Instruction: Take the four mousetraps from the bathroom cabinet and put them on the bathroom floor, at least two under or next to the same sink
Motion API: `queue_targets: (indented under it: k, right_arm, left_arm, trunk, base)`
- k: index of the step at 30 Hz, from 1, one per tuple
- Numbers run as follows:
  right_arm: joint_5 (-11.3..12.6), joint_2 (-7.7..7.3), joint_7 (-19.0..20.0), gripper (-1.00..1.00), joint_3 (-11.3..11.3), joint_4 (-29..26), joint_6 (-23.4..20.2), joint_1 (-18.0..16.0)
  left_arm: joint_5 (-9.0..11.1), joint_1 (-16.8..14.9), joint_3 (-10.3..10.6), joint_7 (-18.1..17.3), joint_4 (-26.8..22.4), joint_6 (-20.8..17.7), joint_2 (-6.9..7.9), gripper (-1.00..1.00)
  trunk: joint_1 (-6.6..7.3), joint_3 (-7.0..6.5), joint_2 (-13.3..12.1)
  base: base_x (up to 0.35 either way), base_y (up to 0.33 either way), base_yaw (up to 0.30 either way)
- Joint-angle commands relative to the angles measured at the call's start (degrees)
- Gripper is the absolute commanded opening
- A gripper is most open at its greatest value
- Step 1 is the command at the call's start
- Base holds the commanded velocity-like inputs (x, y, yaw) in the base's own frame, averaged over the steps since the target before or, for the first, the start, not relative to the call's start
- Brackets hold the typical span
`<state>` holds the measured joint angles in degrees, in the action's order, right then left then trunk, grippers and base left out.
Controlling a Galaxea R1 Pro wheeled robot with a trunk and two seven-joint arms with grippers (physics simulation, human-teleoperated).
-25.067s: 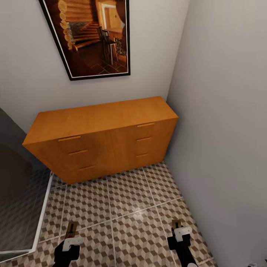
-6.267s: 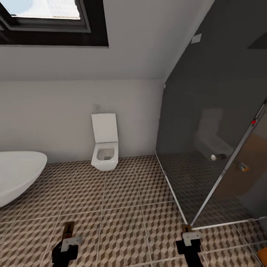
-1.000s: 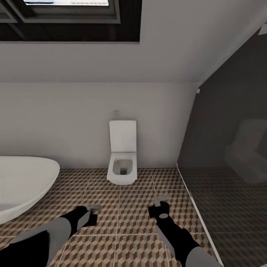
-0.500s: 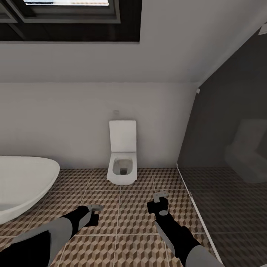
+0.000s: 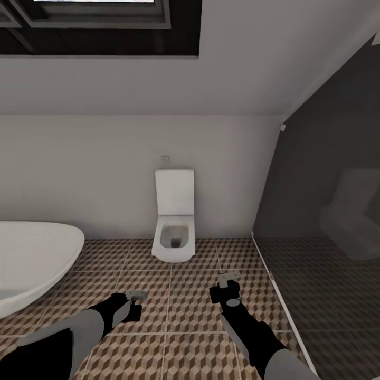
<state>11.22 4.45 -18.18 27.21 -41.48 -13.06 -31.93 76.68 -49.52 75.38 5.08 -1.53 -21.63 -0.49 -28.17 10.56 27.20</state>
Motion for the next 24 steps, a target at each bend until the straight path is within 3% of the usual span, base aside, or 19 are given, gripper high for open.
queue_targets:
  k: [1,24]
  right_arm:
    - [0.55,-0.05,-0.45,-1.0,0.3,-0.08,-0.21,-0.07]
    - [0.55,-0.06,-0.45,-1.0,0.3,-0.09,-0.21,-0.07]
  left_arm:
    - [0.4,-0.08,0.39,0.46,-0.12,-0.25,0.02,-1.0]
    - [0.3,-0.07,0.39,0.46,-0.14,-0.25,-0.04,-1.0]
  trunk:
    - [-0.25,0.38,0.53]
    - [-5.3,6.6,9.76]
  base:
    - [0.0,0.0,0.0]
    - [0.0,0.0,0.0]
